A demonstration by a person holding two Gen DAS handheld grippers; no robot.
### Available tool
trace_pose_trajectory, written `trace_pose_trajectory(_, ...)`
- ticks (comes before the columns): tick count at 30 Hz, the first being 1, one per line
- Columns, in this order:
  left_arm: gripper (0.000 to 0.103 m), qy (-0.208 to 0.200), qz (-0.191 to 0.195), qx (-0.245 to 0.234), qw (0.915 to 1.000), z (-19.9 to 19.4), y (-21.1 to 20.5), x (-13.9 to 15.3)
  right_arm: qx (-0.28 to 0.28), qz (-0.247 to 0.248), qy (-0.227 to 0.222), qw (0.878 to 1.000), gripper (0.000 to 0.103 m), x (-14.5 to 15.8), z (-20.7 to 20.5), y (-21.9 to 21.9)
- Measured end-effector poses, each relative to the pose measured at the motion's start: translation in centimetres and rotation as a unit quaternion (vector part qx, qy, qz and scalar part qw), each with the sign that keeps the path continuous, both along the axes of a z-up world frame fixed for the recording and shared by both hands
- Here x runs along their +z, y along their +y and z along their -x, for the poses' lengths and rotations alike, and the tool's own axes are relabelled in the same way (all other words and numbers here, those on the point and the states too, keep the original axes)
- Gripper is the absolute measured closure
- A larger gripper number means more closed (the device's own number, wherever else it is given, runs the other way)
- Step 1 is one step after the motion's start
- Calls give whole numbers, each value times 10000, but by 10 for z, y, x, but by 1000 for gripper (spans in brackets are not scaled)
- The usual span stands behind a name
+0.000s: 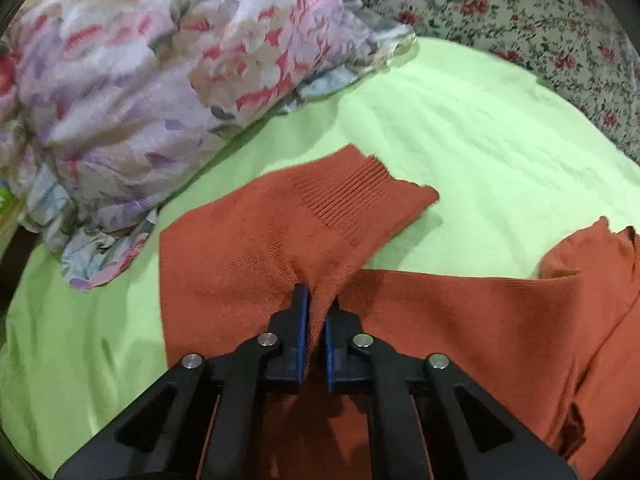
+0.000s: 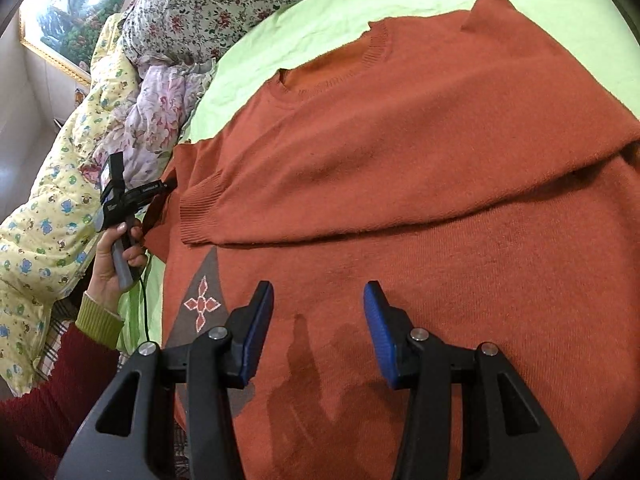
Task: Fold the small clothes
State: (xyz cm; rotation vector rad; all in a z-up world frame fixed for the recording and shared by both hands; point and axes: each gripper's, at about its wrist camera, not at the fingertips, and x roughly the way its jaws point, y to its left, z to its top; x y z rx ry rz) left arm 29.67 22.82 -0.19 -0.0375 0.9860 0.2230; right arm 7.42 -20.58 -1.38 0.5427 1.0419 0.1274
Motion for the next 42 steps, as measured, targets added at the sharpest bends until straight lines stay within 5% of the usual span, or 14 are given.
trace_pose_trajectory(7, 101, -980, 583, -660, 9913, 55, -66, 70, -60, -30, -224, 9997, 55, 10, 9, 1)
trace_pose_trajectory(13, 101, -1587, 1155, -1634, 9668, 88, -171, 107, -347, -28, -437, 9984, 55, 23, 24, -16)
trace_pose_trajectory(18, 101, -1439, 1358, -2317, 9525, 91, -269, 90, -779, -67, -552, 9954, 55, 30, 43, -43)
trace_pose_trajectory(26, 100, -850, 1359, -2754, 9479, 82, -366, 25, -1350, -31, -609, 9890, 55, 37, 67, -87)
trace_pose_trajectory(30, 91, -482, 1371, -2887, 9463, 83, -373, 3, -1501, -74, -572, 9870, 55, 34, 68, -97)
trace_pose_trajectory(34, 51, -374, 1285, -2870, 9485, 104, -352, -1, -1557, -225, -529, 9861, 55, 29, 63, -99)
trace_pose_trajectory(40, 43, -721, 999, -2242, 9667, 159, -267, 11, -1338, -881, -514, 9857, 53, 22, 33, -87)
trace_pose_trajectory(42, 42, -829, 764, -1810, 9770, 174, -235, 11, -1248, -1043, -515, 9853, 41, 19, 19, -81)
